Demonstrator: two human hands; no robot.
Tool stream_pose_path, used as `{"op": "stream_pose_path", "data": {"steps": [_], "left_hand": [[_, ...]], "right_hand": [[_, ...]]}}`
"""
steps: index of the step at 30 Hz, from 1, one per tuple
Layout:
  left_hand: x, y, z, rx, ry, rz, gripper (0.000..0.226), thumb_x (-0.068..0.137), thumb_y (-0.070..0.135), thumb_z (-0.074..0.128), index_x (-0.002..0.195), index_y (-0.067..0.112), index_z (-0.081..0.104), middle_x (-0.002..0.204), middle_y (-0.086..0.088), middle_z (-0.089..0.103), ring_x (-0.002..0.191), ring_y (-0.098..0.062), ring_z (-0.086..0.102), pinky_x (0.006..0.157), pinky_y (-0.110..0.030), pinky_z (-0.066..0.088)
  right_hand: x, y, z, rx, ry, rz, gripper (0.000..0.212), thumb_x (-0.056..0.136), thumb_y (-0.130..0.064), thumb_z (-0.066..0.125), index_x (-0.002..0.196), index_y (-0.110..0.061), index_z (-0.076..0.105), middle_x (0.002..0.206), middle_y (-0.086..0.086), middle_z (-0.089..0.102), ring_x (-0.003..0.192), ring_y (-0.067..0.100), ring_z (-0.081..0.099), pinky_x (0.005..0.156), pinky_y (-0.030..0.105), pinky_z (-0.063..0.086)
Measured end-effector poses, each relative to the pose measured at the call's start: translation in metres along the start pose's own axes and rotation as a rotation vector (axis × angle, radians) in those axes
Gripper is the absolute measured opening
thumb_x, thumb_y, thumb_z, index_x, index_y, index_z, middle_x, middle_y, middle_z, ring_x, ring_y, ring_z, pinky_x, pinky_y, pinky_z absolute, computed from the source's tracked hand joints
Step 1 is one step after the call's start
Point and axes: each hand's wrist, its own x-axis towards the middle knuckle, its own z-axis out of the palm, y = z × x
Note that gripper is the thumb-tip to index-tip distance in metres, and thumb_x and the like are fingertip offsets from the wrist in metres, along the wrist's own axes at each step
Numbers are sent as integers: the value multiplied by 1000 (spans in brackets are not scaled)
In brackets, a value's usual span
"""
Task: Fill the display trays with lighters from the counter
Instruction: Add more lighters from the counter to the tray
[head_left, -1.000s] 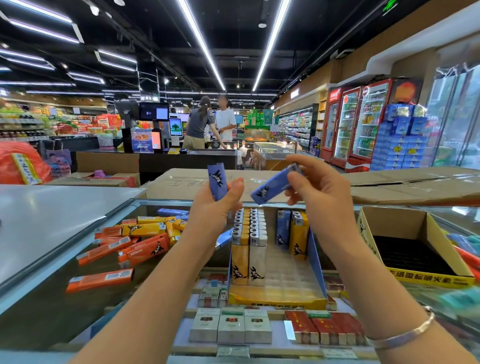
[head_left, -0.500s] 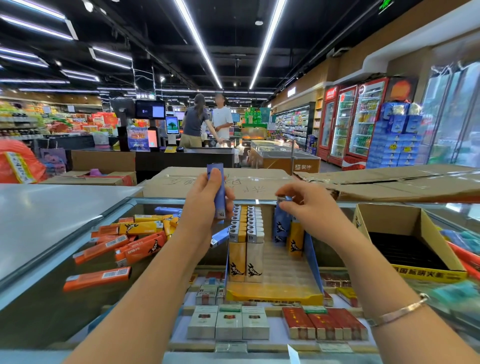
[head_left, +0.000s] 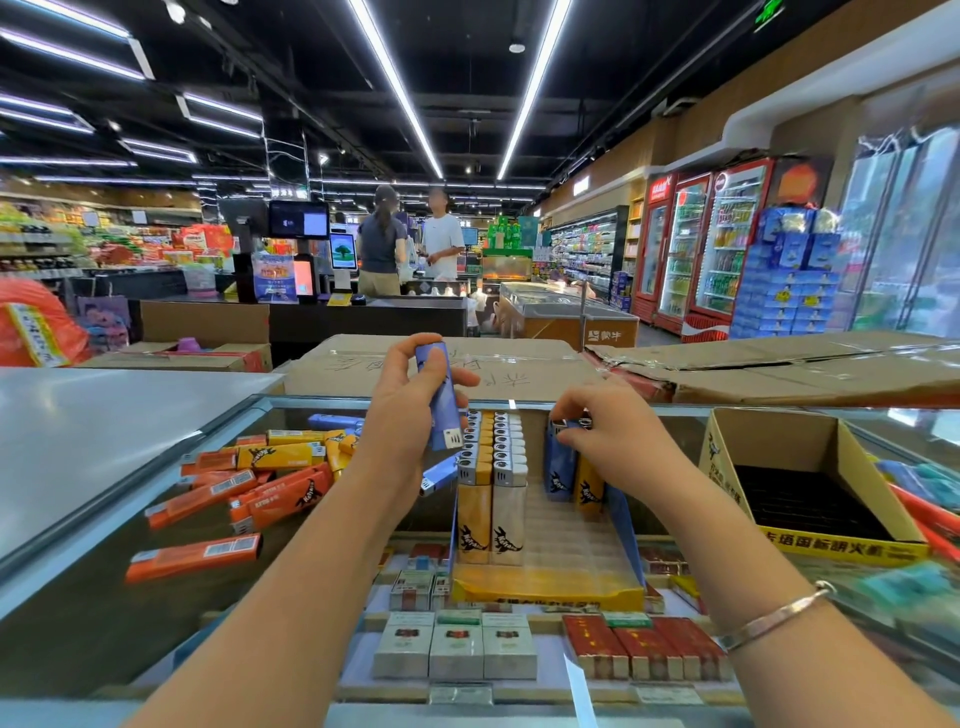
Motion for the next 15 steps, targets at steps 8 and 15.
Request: {"op": "stream_pose_path", "data": {"steps": [8, 15], "left_hand": [[3, -1, -2, 49, 34, -19, 7, 98, 24, 43, 99, 24, 50, 66, 6, 68, 51, -6, 59, 46, -23, 50], [1, 1, -1, 21, 5, -24, 29, 77, 34, 62, 98, 22, 46, 68, 7, 70, 58, -6, 63, 53, -21, 53]], "right_hand": [[0, 1, 2, -129, 5, -23, 15, 86, -17, 62, 101, -21, 65, 91, -7, 46, 101, 15, 37, 78, 28, 30], [-8, -25, -16, 488, 147, -71, 8, 88, -26, 61, 81, -27, 63, 73, -8, 63, 69, -5, 54, 63, 8, 43]]}}
